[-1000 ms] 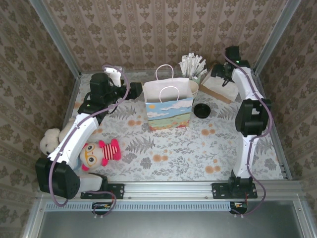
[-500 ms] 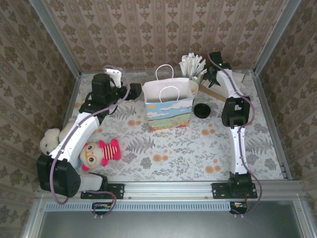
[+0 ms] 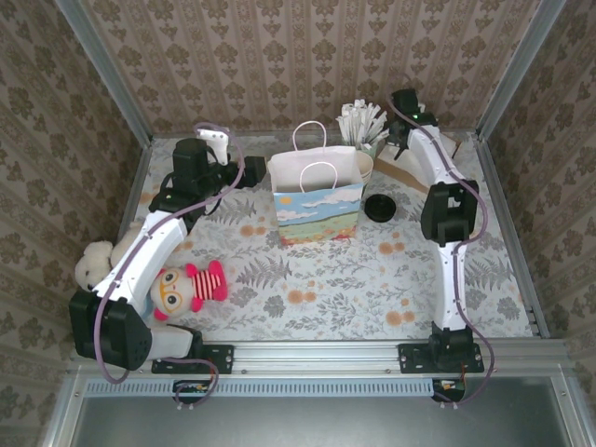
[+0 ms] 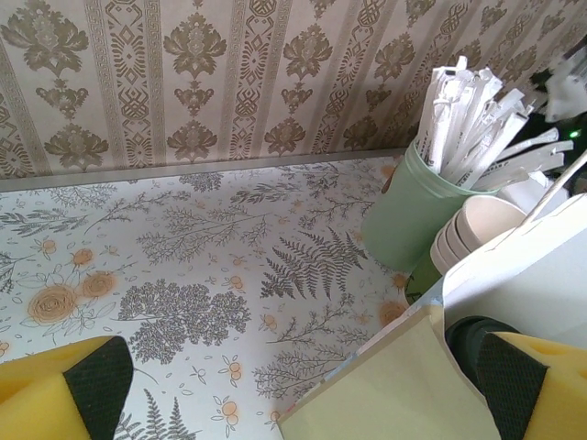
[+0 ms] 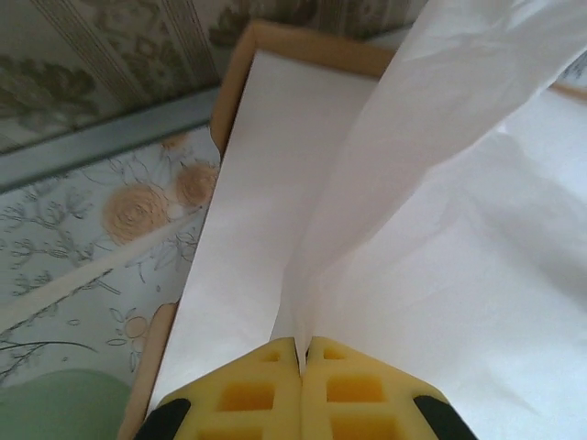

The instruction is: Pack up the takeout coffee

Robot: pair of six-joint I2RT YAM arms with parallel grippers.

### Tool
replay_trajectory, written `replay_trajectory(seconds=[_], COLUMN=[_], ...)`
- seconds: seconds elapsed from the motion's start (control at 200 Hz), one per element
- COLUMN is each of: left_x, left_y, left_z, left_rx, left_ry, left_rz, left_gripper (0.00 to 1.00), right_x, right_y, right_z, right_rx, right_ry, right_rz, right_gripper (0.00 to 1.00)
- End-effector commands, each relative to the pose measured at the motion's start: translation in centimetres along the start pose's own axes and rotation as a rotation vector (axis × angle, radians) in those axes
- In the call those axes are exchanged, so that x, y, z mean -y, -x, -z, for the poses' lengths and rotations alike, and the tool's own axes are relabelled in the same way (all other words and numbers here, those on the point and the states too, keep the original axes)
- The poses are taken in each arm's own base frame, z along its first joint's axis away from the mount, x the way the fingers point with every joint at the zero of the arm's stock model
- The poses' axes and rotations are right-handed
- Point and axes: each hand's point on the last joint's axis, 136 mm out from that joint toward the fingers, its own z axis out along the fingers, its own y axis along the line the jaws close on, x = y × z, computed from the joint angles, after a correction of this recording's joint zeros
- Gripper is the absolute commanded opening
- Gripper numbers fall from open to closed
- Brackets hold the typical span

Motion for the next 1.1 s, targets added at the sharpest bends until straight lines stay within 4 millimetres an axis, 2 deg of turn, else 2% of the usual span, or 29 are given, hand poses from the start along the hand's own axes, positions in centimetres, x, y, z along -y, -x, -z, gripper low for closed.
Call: replay_trajectory(seconds=[0.0,0.05,0.115,0.19,0.255,0.335,0.435,0.55,0.635,0.73,0.815,0.89,0.975,1.095], left_x=[0.4,0.8,1.4,2.1,2.9,4.9,8.4,12.3,14.3,15.4,17.0,18.0,18.6,17.8], left_y=[0.5,1.0,1.9,2.9,3.5,4.3,4.7,5.2,5.8,7.4,8.1,7.9,7.5,7.3], left_z=[0.9,1.4,2.3,3.2,3.9,4.8,5.9,7.4,8.2,8.5,9.0,8.9,8.2,7.1], left_rx=[0.027,0.045,0.076,0.107,0.123,0.137,0.145,0.201,0.252,0.339,0.386,0.379,0.387,0.385], left_ry=[-0.021,-0.032,-0.053,-0.070,-0.107,-0.200,-0.340,-0.468,-0.552,-0.591,-0.692,-0.770,-0.800,-0.749], left_rz=[0.006,-0.001,-0.027,-0.052,-0.069,-0.095,-0.195,-0.368,-0.483,-0.571,-0.651,-0.724,-0.785,-0.784], left_gripper=[1.00,1.00,1.00,1.00,1.00,1.00,1.00,1.00,1.00,1.00,1.00,1.00,1.00,0.99], right_x=[0.6,0.6,0.3,-0.4,-1.3,-3.5,-7.1,-9.6,-11.7,-13.9,-15.6,-16.7,-17.7,-17.9], right_y=[4.5,5.6,6.9,7.7,7.4,5.9,2.3,-0.3,-2.3,-4.9,-6.1,-6.6,-6.9,-10.1], right_z=[5.6,8.3,12.8,19.4,25.0,31.5,39.2,44.1,47.3,49.3,49.5,49.3,46.6,42.2], right_rx=[0.152,0.204,0.291,0.399,0.457,0.451,0.467,0.544,0.518,0.479,0.463,0.445,0.377,0.208], right_ry=[0.029,0.070,0.169,0.330,0.501,0.736,1.001,1.129,1.317,1.489,1.543,1.578,1.522,1.455], right_rz=[-0.001,-0.008,-0.005,0.008,0.029,0.093,0.277,0.453,0.548,0.672,0.751,0.785,0.776,0.844], right_gripper=[0.00,0.00,0.00,0.00,0.00,0.00,0.00,0.00,0.00,0.00,0.00,0.00,0.00,0.00])
